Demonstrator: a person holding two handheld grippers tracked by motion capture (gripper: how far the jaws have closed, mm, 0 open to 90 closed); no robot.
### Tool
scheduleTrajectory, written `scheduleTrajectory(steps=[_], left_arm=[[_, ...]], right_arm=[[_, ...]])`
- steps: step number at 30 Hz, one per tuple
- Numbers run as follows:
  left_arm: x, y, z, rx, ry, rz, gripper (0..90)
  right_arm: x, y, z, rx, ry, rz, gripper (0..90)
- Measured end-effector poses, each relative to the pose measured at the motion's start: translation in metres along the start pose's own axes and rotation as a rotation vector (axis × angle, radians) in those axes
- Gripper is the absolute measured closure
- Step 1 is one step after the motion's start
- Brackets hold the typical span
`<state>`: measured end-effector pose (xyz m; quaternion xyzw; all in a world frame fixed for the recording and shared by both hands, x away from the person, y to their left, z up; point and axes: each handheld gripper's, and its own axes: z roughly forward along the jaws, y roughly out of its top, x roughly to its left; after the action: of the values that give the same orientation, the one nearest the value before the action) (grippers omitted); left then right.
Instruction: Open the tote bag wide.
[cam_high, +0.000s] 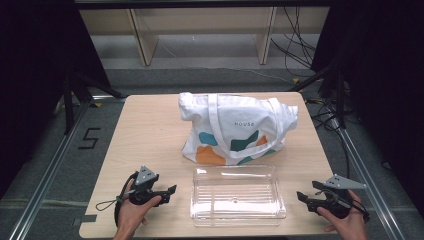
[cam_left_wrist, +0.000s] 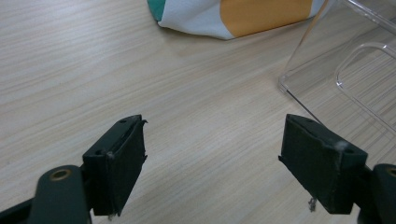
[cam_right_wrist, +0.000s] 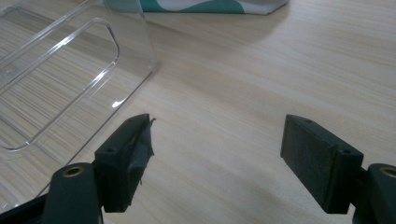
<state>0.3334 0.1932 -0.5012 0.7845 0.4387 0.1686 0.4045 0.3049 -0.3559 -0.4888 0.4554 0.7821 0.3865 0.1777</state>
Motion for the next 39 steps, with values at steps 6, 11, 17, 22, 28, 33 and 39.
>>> scheduleTrajectory(steps=[6, 11, 17, 22, 28, 33, 39], left_arm=[[0.000, -0.001, 0.000, -0.001, 0.000, -0.001, 20.7], [0.000, -0.001, 0.000, -0.007, 0.001, -0.005, 20.8], [0.000, 0.000, -0.002, 0.004, 0.001, 0.014, 20.8], [-0.002, -0.002, -0.001, -0.003, 0.006, -0.015, 20.8], [0.000, -0.002, -0.003, 0.002, 0.007, -0.005, 20.8], [-0.001, -0.003, -0.002, -0.005, 0.011, -0.023, 20.8], [0.000, -0.003, -0.003, -0.013, 0.007, -0.036, 20.8]], right_arm=[[0.001, 0.001, 0.001, -0.005, -0.004, 0.002, 25.6], [0.000, 0.002, 0.002, -0.009, 0.003, -0.006, 25.6], [0.000, 0.003, 0.002, -0.005, 0.006, -0.007, 25.2], [0.000, 0.006, 0.003, -0.019, 0.004, -0.002, 23.8], [-0.002, 0.015, -0.002, -0.042, -0.004, -0.005, 22.4], [-0.003, 0.027, -0.006, -0.050, 0.004, -0.012, 19.7], [0.001, 0.055, -0.015, -0.082, 0.018, -0.003, 17.0]])
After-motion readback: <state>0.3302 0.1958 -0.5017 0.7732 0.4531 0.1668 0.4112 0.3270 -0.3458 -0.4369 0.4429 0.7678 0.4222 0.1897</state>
